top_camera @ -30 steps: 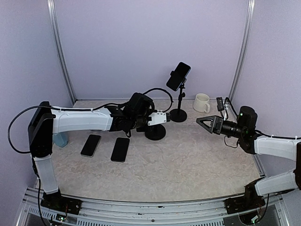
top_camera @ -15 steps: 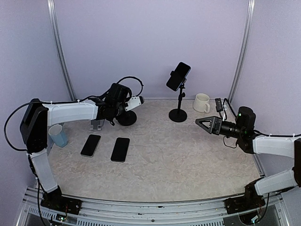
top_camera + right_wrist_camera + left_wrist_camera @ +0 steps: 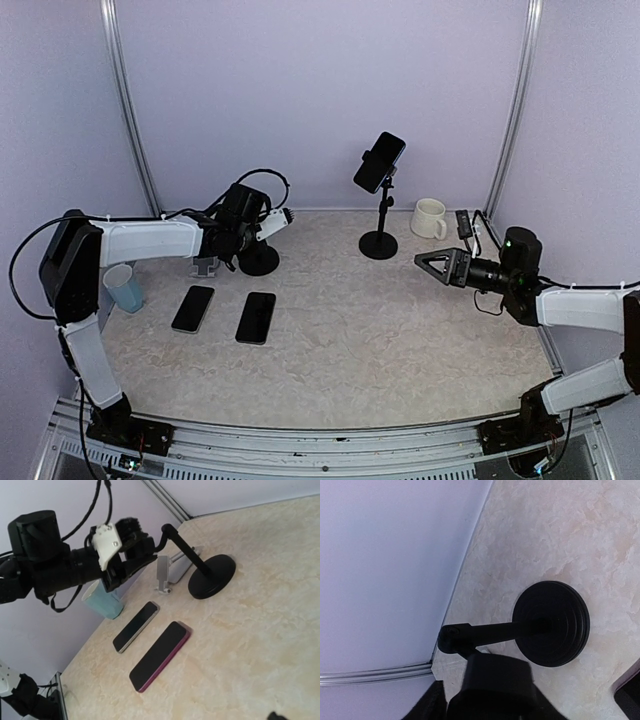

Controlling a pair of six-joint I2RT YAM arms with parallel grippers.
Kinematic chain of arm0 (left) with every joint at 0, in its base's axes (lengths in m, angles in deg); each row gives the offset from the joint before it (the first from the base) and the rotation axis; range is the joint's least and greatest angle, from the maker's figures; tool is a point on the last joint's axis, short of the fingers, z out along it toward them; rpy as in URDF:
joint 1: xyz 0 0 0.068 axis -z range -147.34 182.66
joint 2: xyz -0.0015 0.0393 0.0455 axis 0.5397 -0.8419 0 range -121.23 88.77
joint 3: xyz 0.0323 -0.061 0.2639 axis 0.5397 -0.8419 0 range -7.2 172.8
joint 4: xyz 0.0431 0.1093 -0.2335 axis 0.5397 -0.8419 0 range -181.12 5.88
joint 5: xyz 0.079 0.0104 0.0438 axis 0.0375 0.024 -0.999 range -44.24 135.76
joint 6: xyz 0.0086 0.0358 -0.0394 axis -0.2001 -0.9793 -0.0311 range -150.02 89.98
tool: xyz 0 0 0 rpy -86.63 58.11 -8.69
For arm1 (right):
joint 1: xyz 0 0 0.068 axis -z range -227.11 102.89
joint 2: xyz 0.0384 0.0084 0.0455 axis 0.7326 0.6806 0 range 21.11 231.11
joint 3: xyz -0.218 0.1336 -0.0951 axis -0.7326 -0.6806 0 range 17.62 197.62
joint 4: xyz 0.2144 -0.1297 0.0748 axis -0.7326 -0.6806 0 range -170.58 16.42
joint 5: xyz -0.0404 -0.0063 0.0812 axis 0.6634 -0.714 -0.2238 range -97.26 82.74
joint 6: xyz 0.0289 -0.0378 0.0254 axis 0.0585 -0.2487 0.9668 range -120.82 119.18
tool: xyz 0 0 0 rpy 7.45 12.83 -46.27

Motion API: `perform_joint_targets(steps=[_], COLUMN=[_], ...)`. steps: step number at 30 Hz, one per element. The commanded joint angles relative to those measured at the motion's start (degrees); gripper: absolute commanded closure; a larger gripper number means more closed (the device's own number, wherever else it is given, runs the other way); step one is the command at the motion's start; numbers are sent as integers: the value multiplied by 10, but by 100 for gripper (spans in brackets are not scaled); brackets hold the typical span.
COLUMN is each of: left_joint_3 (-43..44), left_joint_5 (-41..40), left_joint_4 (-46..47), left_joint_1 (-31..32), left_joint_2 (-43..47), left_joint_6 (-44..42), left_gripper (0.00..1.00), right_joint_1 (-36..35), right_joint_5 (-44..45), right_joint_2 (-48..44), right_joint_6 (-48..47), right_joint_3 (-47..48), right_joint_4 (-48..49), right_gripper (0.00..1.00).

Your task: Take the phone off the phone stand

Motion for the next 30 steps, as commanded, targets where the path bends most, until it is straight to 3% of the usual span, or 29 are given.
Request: perform_joint_targets(steps=[1, 5, 6, 11, 17, 30], left_joint_3=[14, 18, 17, 4, -51, -88], left_joint_5=[-12, 23, 31, 91, 114, 124], left_joint_4=[7, -26, -35, -79, -60, 13], left_joint_1=[-1, 4, 7, 19, 50, 105], left_joint_2=[38, 64, 72, 117, 184, 261], left_joint_6=[38, 67, 73, 113, 165, 288], left_gripper=[39, 5, 2, 1, 1, 1], right_joint_1=[6, 6, 6, 6, 6, 6], right_joint_5=[-6, 1, 3, 17, 44, 110], right_joint_2=[6, 7, 9, 31, 73, 235], right_joint_6=[2, -5, -5, -8, -13, -34], right_joint_3=[20, 30, 34, 63, 125, 394], right_joint_4=[9, -5, -8, -21, -43, -137], right_gripper=[7, 6, 6, 5, 5, 9])
